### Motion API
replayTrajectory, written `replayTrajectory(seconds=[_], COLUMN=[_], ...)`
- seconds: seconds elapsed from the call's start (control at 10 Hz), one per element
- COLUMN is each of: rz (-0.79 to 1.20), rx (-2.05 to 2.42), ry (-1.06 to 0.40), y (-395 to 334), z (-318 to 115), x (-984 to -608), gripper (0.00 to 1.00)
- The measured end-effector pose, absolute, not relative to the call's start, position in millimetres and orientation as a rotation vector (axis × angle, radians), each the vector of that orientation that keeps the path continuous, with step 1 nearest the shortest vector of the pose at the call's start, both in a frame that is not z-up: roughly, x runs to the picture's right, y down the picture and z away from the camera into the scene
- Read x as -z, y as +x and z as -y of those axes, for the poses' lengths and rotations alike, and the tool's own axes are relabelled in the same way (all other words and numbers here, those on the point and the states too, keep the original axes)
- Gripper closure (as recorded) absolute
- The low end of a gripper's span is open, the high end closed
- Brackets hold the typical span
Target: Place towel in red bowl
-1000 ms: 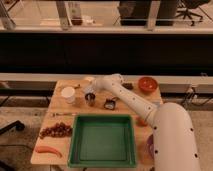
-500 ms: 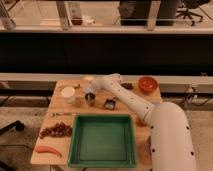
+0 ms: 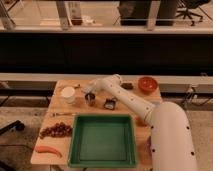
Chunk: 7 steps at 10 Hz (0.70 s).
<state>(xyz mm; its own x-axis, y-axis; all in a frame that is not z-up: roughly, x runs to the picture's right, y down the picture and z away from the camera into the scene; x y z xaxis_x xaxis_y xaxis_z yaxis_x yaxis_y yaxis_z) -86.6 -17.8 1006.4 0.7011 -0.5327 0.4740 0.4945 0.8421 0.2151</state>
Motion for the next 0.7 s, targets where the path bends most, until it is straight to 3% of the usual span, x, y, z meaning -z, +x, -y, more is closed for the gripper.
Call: replayTrajectory(seconds=[0.2,0.4,0.7], rz=[0.526,0.515,0.532], rx=[0.583,0.577,0.540], ry=[0.054,0.054,0.087], y=[-80,-72,-62], z=[12,11,21], x=[-1007,-1003,-980], gripper=[0.84,0.98,1.00])
